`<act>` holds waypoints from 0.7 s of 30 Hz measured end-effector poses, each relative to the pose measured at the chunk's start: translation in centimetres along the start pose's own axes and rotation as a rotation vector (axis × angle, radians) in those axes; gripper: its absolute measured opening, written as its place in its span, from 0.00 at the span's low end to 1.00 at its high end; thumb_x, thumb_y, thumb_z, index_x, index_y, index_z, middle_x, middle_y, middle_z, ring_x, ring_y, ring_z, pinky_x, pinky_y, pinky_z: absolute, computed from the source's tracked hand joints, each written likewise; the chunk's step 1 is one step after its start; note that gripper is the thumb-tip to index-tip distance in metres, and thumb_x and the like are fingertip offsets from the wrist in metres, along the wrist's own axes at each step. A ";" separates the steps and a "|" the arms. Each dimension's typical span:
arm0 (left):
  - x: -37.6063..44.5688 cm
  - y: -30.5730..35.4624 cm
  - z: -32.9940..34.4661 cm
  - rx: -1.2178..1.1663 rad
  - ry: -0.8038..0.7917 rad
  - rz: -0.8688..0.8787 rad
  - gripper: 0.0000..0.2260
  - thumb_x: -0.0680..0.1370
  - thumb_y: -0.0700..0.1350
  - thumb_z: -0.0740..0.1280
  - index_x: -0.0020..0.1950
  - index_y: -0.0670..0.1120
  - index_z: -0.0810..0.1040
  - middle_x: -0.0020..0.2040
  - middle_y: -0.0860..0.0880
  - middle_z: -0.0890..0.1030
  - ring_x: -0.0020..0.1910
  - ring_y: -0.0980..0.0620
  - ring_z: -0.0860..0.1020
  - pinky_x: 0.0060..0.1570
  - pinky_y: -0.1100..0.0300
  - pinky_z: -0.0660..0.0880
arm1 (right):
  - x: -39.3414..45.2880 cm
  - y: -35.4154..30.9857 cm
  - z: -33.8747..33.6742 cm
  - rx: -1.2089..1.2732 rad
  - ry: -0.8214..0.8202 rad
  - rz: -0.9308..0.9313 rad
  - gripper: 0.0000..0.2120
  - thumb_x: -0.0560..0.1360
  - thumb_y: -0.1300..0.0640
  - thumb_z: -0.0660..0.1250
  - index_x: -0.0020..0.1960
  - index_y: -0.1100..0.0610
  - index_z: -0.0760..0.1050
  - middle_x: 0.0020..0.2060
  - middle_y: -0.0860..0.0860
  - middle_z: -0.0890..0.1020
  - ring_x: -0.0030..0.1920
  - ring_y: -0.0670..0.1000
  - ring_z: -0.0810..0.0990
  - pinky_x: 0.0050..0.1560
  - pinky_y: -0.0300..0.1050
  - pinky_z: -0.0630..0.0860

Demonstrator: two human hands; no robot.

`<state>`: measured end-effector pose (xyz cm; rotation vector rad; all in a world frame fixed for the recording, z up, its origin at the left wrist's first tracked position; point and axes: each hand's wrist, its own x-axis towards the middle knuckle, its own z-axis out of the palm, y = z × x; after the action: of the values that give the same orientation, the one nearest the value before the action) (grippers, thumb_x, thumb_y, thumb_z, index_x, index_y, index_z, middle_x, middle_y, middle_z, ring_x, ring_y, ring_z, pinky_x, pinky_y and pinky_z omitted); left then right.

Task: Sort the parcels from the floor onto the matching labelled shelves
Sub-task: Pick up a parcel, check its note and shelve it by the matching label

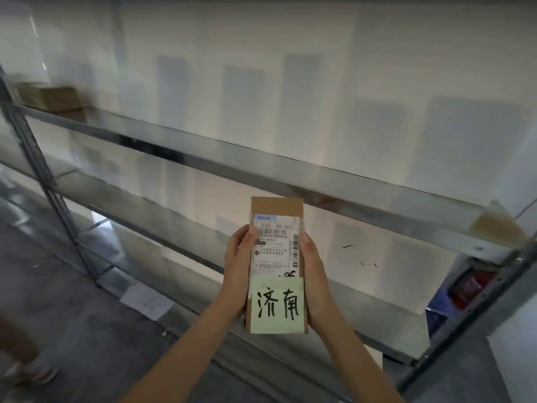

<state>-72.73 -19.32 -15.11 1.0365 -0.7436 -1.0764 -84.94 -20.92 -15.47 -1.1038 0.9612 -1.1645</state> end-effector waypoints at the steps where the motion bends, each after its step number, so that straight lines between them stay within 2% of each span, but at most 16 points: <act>1: 0.5 0.3 -0.9 0.001 0.008 0.009 0.24 0.81 0.54 0.64 0.69 0.37 0.69 0.61 0.33 0.79 0.60 0.30 0.78 0.61 0.33 0.74 | 0.5 0.1 1.0 -0.003 -0.019 0.005 0.29 0.80 0.37 0.59 0.74 0.54 0.72 0.63 0.59 0.83 0.64 0.64 0.82 0.69 0.69 0.74; 6: 2.4 1.5 -5.0 -0.007 0.035 0.055 0.28 0.77 0.58 0.67 0.69 0.39 0.70 0.58 0.36 0.82 0.55 0.35 0.82 0.56 0.40 0.79 | 2.4 1.2 5.3 0.001 -0.085 0.026 0.30 0.80 0.35 0.60 0.74 0.53 0.71 0.62 0.58 0.84 0.62 0.63 0.83 0.68 0.69 0.75; 9: 3.4 2.1 -7.4 0.010 0.071 0.079 0.30 0.75 0.59 0.66 0.67 0.39 0.71 0.55 0.37 0.83 0.49 0.39 0.84 0.46 0.50 0.81 | 3.4 1.8 7.6 -0.033 -0.135 0.022 0.31 0.79 0.34 0.60 0.74 0.53 0.71 0.62 0.58 0.84 0.62 0.63 0.83 0.67 0.69 0.76; 11: 4.1 2.5 -8.9 0.014 0.102 0.087 0.29 0.75 0.59 0.67 0.67 0.39 0.72 0.54 0.38 0.84 0.48 0.41 0.84 0.43 0.53 0.81 | 4.2 2.1 9.0 -0.051 -0.176 0.013 0.32 0.79 0.34 0.60 0.74 0.53 0.71 0.62 0.58 0.84 0.61 0.62 0.84 0.66 0.68 0.77; 14: 5.2 3.1 -10.4 0.010 0.156 0.096 0.29 0.76 0.59 0.67 0.67 0.38 0.72 0.56 0.36 0.83 0.49 0.41 0.84 0.46 0.52 0.81 | 5.5 2.6 10.8 -0.057 -0.218 0.015 0.33 0.77 0.35 0.59 0.74 0.55 0.71 0.60 0.58 0.84 0.60 0.61 0.85 0.65 0.65 0.78; 16: 6.0 3.3 -11.2 -0.005 0.204 0.096 0.29 0.76 0.59 0.69 0.67 0.38 0.73 0.57 0.36 0.83 0.52 0.38 0.83 0.50 0.48 0.81 | 6.5 3.0 11.8 -0.041 -0.256 0.024 0.31 0.80 0.34 0.60 0.72 0.55 0.72 0.60 0.57 0.85 0.60 0.61 0.84 0.66 0.66 0.78; 18: 6.7 3.3 -11.9 -0.011 0.251 0.102 0.28 0.75 0.58 0.67 0.67 0.39 0.73 0.57 0.36 0.83 0.55 0.35 0.82 0.54 0.43 0.80 | 7.6 3.4 12.6 -0.023 -0.290 0.057 0.31 0.78 0.35 0.60 0.72 0.54 0.73 0.60 0.58 0.85 0.60 0.62 0.84 0.66 0.67 0.77; 21: 7.4 3.2 -12.6 -0.006 0.327 0.107 0.28 0.76 0.58 0.69 0.67 0.40 0.73 0.56 0.38 0.84 0.55 0.37 0.83 0.53 0.45 0.80 | 9.4 4.0 13.5 -0.003 -0.357 0.090 0.31 0.78 0.35 0.61 0.70 0.56 0.74 0.60 0.60 0.84 0.60 0.65 0.83 0.66 0.70 0.76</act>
<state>-58.09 -22.13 -16.59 1.1215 -0.5236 -0.7919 -69.57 -27.96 -16.75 -1.2092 0.7259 -0.8564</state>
